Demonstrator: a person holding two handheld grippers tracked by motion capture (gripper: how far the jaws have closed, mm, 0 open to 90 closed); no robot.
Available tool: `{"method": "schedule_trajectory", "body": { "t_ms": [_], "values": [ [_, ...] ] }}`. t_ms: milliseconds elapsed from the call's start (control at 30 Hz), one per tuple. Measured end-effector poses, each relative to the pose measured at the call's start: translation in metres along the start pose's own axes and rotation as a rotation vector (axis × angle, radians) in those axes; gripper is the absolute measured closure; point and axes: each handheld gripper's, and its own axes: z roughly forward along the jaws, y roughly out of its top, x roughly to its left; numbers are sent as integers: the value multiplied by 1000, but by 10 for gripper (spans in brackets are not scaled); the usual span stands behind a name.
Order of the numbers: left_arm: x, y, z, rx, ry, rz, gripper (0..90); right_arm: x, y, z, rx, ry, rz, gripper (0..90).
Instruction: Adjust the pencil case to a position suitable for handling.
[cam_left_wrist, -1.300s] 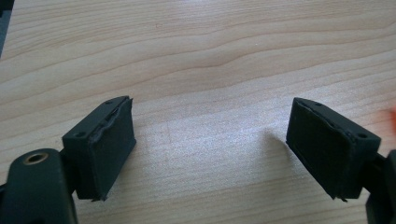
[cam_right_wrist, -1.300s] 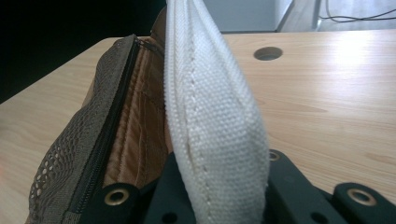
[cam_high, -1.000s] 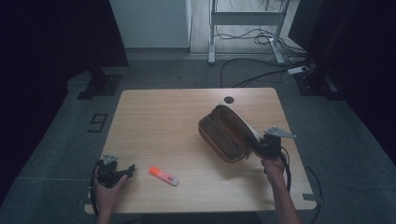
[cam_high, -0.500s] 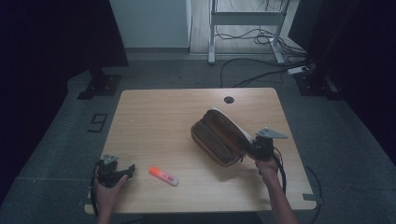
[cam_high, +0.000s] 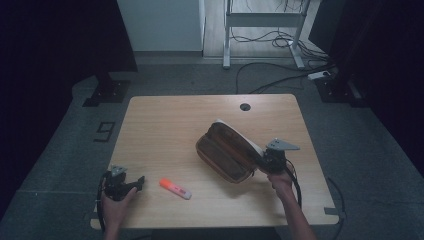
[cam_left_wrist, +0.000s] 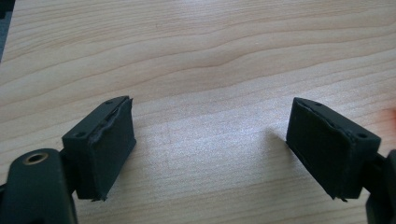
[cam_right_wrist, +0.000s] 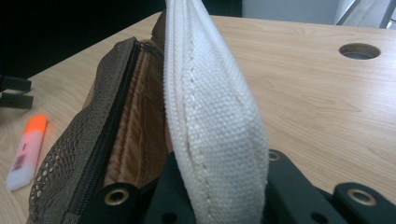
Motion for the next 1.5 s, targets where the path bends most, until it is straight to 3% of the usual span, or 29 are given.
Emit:
{"method": "schedule_trajectory", "body": {
  "t_ms": [467, 600, 667, 1167, 1300, 1367, 1500],
  "values": [
    [0, 0, 0, -2, 3, 1, 152, 9, -6, 14, 45, 43, -46, 824],
    [0, 0, 0, -2, 3, 1, 152, 10, -12, 23, 88, 8, -76, 821],
    [0, 0, 0, -1, 2, 0, 152, 8, -14, 25, 97, 7, -67, 820],
    [-1, 0, 0, 7, 9, 13, 152, 4, -17, 29, 103, -45, -73, 756],
    [-1, 0, 0, 7, 9, 13, 152, 3, -17, 28, 91, -40, -63, 686],
    [-1, 0, 0, 7, 9, 13, 152, 5, -15, 24, 64, -62, -70, 587],
    [-1, 0, 0, 7, 9, 12, 152, 6, -12, 18, 30, -96, -69, 500]
  ]
}}
